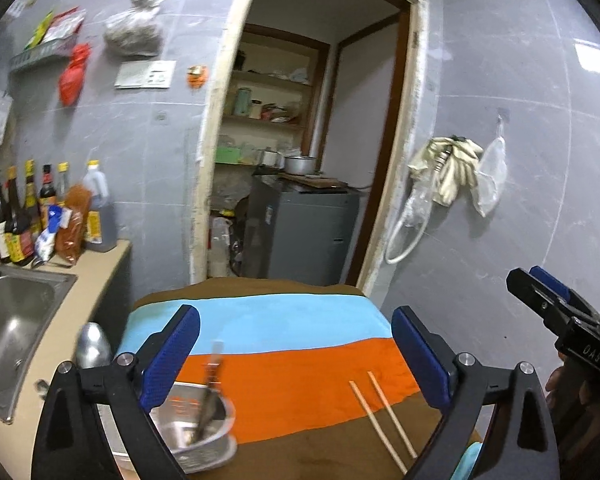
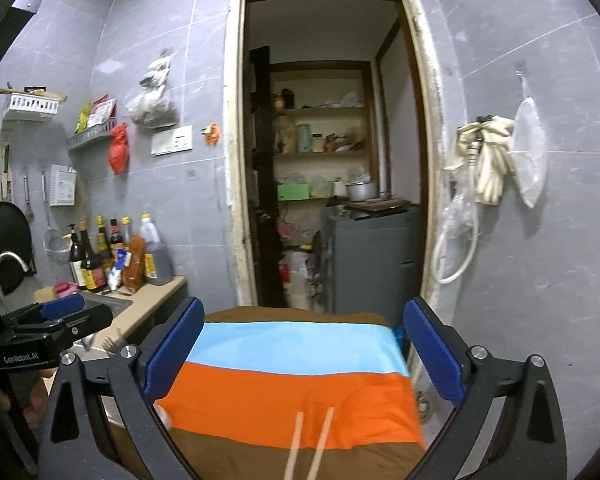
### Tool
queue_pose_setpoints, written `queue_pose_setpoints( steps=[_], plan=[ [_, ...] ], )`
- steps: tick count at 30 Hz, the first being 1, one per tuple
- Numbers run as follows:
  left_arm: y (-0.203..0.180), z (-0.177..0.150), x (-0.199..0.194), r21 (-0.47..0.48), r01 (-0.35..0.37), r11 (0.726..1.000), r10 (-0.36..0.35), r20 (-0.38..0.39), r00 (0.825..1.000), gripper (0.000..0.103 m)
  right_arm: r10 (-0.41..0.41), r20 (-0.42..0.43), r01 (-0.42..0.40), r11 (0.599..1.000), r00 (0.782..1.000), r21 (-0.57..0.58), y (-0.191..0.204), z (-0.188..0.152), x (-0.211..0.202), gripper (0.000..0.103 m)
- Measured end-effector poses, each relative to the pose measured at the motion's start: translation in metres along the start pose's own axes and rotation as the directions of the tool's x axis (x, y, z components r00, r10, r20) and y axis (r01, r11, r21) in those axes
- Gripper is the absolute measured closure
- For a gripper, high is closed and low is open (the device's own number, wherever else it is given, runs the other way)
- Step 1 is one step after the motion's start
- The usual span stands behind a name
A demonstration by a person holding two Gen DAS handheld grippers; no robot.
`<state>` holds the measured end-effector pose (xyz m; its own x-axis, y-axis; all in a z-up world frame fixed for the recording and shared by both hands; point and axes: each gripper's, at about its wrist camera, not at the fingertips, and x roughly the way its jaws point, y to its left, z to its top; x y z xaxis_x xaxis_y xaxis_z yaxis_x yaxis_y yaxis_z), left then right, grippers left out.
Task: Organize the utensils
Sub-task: 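Move both tools back over the last two wooden chopsticks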
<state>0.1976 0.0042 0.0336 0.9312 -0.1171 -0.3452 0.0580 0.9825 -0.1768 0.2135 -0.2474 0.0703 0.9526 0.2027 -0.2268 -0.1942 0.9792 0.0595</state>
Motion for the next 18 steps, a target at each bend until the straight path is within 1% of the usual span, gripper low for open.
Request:
queue_pose_setpoints(
  steps=[4, 9, 13, 18],
  plan=[
    [-0.029, -0.007, 0.011, 0.019, 0.009, 1.0, -0.01, 0.002, 1.0, 0.006, -0.02, -0.01, 0.02, 1.0, 1.0, 0.009, -0.028, -0.005, 0.0, 0.005],
    [-0.052, -0.018, 0.029, 0.016, 0.012, 1.0, -0.011, -0.011, 1.0, 0.006, -0.032, -0.025, 0.033, 0.999, 0.999, 0.017, -0.057, -0.015, 0.007, 0.005],
    [-0.062, -0.028, 0.042, 0.013, -0.008, 1.0, 0.008, -0.012, 1.0, 0.006, -0.033, -0.041, 0.034, 0.999, 0.999, 0.023, -0.076, -0.029, 0.015, 0.005],
    [-0.068, -0.044, 0.061, 0.025, -0.048, 0.999, 0.049, -0.035, 0.998, 0.006, -0.026, -0.095, 0.029, 0.999, 0.995, 0.029, -0.087, -0.05, 0.036, 0.005]
  ],
)
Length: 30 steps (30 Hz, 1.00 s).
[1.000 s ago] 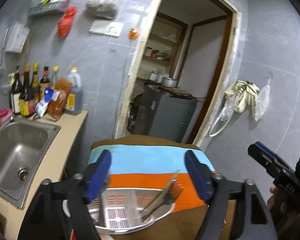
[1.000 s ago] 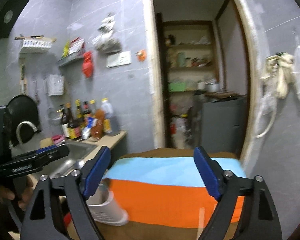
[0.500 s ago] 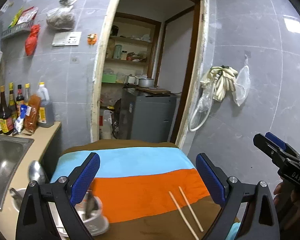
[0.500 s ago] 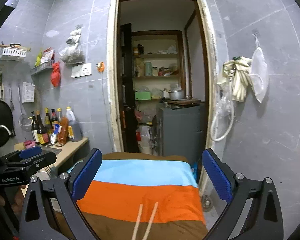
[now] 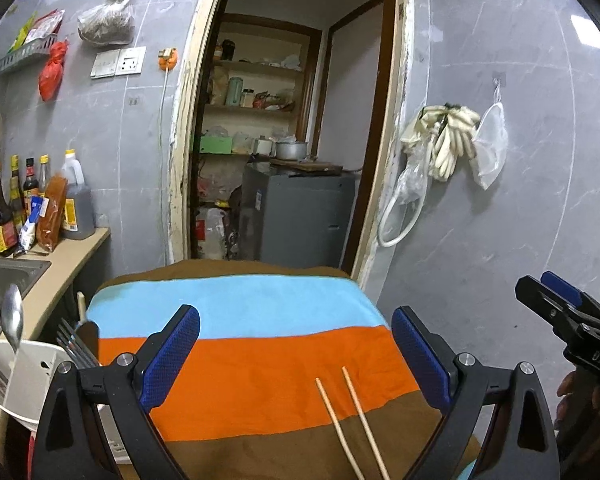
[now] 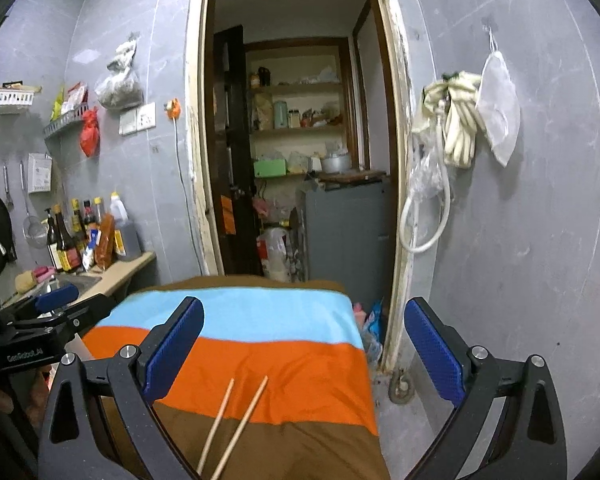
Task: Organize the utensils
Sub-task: 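Move both tools back over the last two wooden chopsticks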
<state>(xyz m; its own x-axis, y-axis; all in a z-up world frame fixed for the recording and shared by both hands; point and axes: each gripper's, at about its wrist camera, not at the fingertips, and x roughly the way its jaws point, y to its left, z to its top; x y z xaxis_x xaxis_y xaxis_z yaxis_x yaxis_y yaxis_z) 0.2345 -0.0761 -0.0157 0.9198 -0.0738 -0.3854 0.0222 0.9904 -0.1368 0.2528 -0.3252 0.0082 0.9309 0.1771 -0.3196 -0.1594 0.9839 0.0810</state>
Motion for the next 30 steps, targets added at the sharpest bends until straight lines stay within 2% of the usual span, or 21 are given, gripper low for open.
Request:
queue_pose_setpoints(
  steps=[4, 7, 12, 13, 15, 17, 18, 19, 23, 27, 28, 30],
  plan=[
    [0.0, -0.012, 0.021, -0.008, -0.02, 1.0, 0.02, -0.065, 0.998, 0.006, 0.028, -0.065, -0.028, 1.0, 0.998, 0.007, -0.006, -0.019, 0.025, 0.005],
    [0.005, -0.022, 0.039, -0.037, -0.01, 0.999, 0.005, -0.133, 0.991, 0.006, 0.064, -0.117, -0.063, 0.998, 0.991, 0.02, -0.011, -0.036, 0.047, 0.005],
    [0.014, -0.04, 0.073, -0.095, 0.02, 0.995, -0.042, -0.24, 0.97, 0.006, 0.114, -0.236, -0.108, 0.993, 0.965, 0.039, -0.015, -0.066, 0.093, 0.005],
    [0.015, -0.044, 0.078, -0.102, 0.021, 0.995, -0.047, -0.255, 0.966, 0.006, 0.127, -0.255, -0.119, 0.992, 0.959, 0.045, -0.015, -0.072, 0.101, 0.007],
    [0.017, -0.051, 0.091, -0.12, 0.031, 0.992, -0.065, -0.293, 0.954, 0.01, 0.161, -0.303, -0.15, 0.987, 0.939, 0.06, -0.014, -0.084, 0.122, 0.019],
    [0.019, -0.06, 0.104, -0.149, 0.05, 0.988, -0.099, -0.338, 0.936, 0.02, 0.19, -0.341, -0.174, 0.982, 0.921, 0.075, -0.014, -0.095, 0.138, 0.039],
    [0.02, -0.064, 0.111, -0.166, 0.062, 0.984, -0.119, -0.359, 0.926, 0.023, 0.203, -0.359, -0.186, 0.979, 0.911, 0.082, -0.013, -0.1, 0.147, 0.042],
    [0.019, -0.068, 0.116, -0.178, 0.069, 0.982, -0.132, -0.373, 0.918, 0.031, 0.212, -0.369, -0.194, 0.977, 0.905, 0.086, -0.012, -0.105, 0.152, 0.048],
    [0.016, -0.082, 0.137, -0.208, 0.103, 0.973, -0.187, -0.437, 0.88, 0.05, 0.253, -0.414, -0.236, 0.967, 0.875, 0.092, -0.005, -0.12, 0.176, 0.057],
    [0.007, -0.091, 0.153, -0.204, 0.133, 0.97, -0.219, -0.487, 0.846, 0.064, 0.293, -0.45, -0.273, 0.956, 0.844, 0.11, 0.001, -0.129, 0.194, 0.062],
    [0.005, -0.093, 0.157, -0.202, 0.142, 0.969, -0.226, -0.499, 0.836, 0.068, 0.3, -0.458, -0.281, 0.953, 0.837, 0.112, 0.001, -0.131, 0.197, 0.067],
    [0.0, -0.098, 0.165, -0.19, 0.15, 0.97, -0.23, -0.528, 0.817, 0.074, 0.316, -0.485, -0.298, 0.947, 0.815, 0.116, 0.006, -0.136, 0.204, 0.069]
  ],
)
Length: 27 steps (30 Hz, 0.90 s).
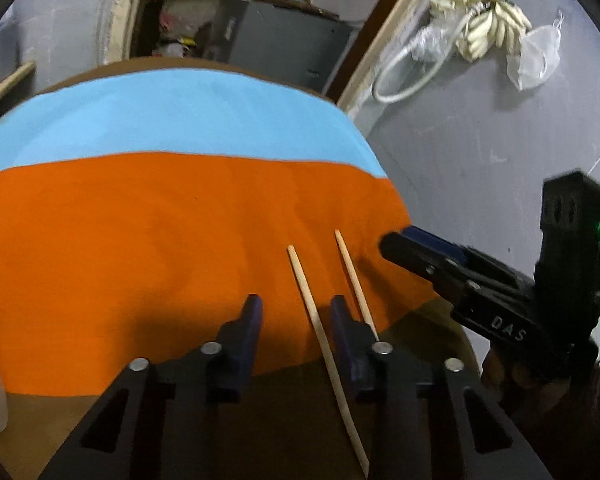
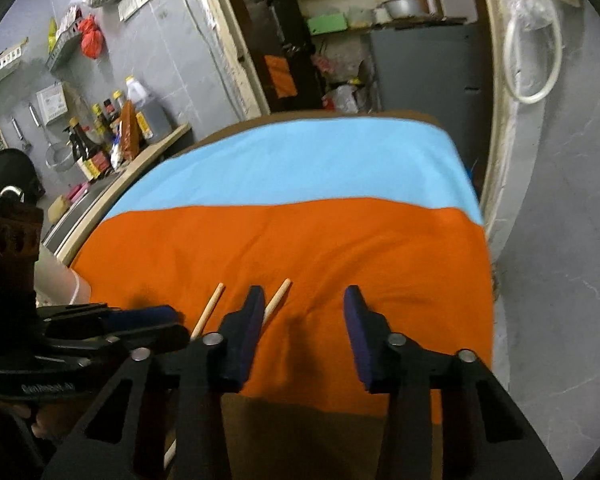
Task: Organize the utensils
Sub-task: 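Move both tools back over the last two wooden chopsticks, then close the left tool on one chopstick while the right tool grasps the other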
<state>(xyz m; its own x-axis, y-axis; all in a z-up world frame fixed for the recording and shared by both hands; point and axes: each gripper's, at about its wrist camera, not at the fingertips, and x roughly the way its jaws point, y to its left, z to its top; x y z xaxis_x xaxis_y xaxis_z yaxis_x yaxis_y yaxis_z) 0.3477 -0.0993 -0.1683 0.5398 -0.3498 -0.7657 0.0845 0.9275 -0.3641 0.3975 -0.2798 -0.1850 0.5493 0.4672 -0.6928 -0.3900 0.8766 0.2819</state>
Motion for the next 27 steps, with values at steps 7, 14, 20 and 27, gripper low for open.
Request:
queue_pose_setpoints(
  steps=[7, 14, 20, 27],
  plan=[
    [-0.003, 0.003, 0.011, 0.037, 0.017, 0.999, -0.015, -0.033, 0.999, 0.083, 0.046, -0.078, -0.046, 0.999, 0.996, 0.007, 0.0, -0.003, 0.017, 0.072],
    [-0.007, 0.014, 0.019, 0.102, 0.021, 0.995, -0.013, -0.08, 0.997, 0.086, 0.053, -0.168, -0.06, 0.998, 0.984, -0.033, 0.013, 0.006, 0.031, 0.092],
    [-0.008, 0.014, 0.017, 0.118, 0.009, 0.993, 0.001, -0.089, 0.996, 0.091, 0.05, -0.233, -0.057, 0.998, 0.971, -0.023, 0.02, 0.012, 0.039, 0.094],
    [-0.009, 0.009, 0.006, 0.164, -0.062, 0.985, 0.082, -0.117, 0.99, 0.091, 0.062, -0.333, -0.063, 0.998, 0.941, 0.007, 0.019, 0.013, 0.048, 0.092]
  ],
)
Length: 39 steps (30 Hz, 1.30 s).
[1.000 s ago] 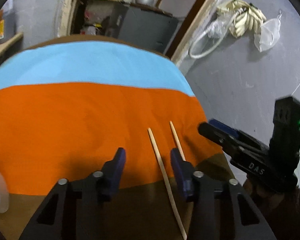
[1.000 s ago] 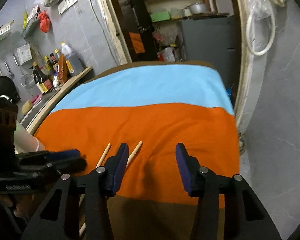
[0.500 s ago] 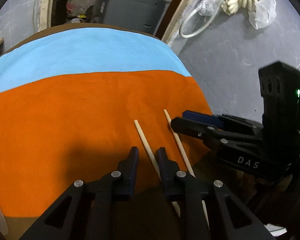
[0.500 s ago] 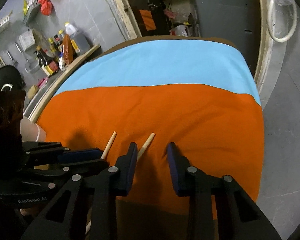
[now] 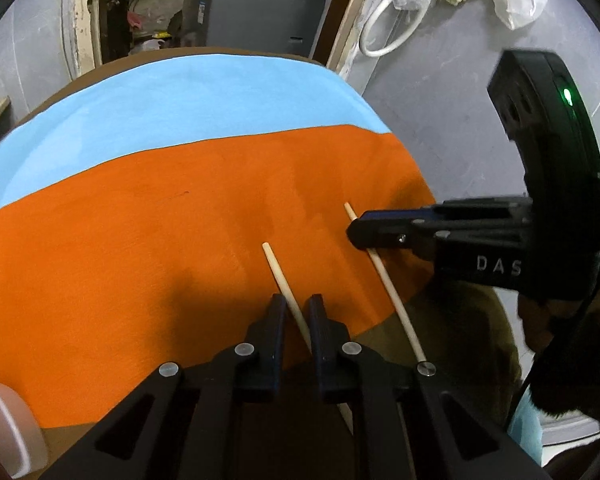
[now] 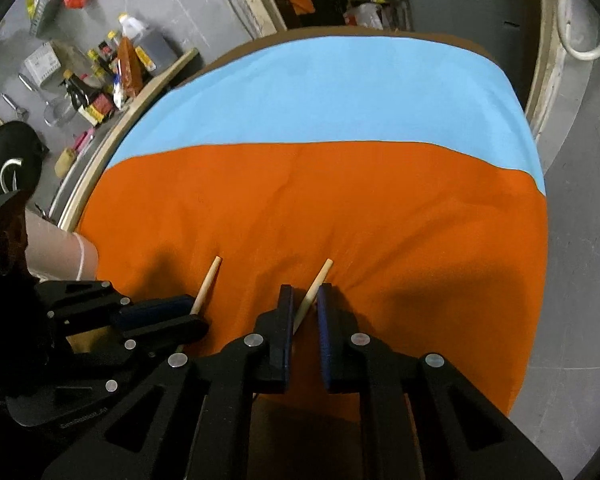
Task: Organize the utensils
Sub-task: 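Close the left tool on one chopstick while the right tool grasps the other, then lift and carry both chopsticks in the two tools to the caddy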
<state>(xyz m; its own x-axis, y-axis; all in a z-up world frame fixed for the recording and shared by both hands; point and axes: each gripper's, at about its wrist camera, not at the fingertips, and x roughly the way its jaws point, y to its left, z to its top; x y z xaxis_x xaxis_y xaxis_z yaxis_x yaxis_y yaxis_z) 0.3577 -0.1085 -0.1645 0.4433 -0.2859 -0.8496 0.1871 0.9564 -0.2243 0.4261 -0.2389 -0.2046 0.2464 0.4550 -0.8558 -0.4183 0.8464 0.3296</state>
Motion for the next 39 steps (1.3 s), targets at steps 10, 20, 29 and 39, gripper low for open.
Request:
queue_pose_setpoints(
  steps=[10, 20, 29, 39],
  plan=[
    [0.007, 0.003, 0.002, -0.025, 0.032, 0.999, -0.032, -0.026, 0.999, 0.091, -0.003, -0.063, 0.006, 0.999, 0.998, 0.053, 0.004, -0.008, 0.002, 0.091],
    [0.013, -0.005, -0.015, -0.106, 0.04, 0.994, -0.034, 0.056, 0.998, 0.098, 0.03, 0.076, -0.043, 0.981, 0.997, 0.189, 0.002, -0.03, -0.015, 0.099],
    [0.023, -0.021, -0.082, -0.155, 0.077, 0.985, -0.032, 0.272, 0.962, 0.098, 0.013, 0.356, -0.06, 0.991, 0.934, 0.123, 0.043, -0.065, -0.075, 0.099],
    [0.05, -0.042, -0.174, -0.236, 0.09, 0.968, 0.025, 0.444, 0.896, 0.098, 0.026, 0.567, -0.054, 0.998, 0.823, 0.032, 0.105, -0.057, -0.143, 0.099]
  ],
)
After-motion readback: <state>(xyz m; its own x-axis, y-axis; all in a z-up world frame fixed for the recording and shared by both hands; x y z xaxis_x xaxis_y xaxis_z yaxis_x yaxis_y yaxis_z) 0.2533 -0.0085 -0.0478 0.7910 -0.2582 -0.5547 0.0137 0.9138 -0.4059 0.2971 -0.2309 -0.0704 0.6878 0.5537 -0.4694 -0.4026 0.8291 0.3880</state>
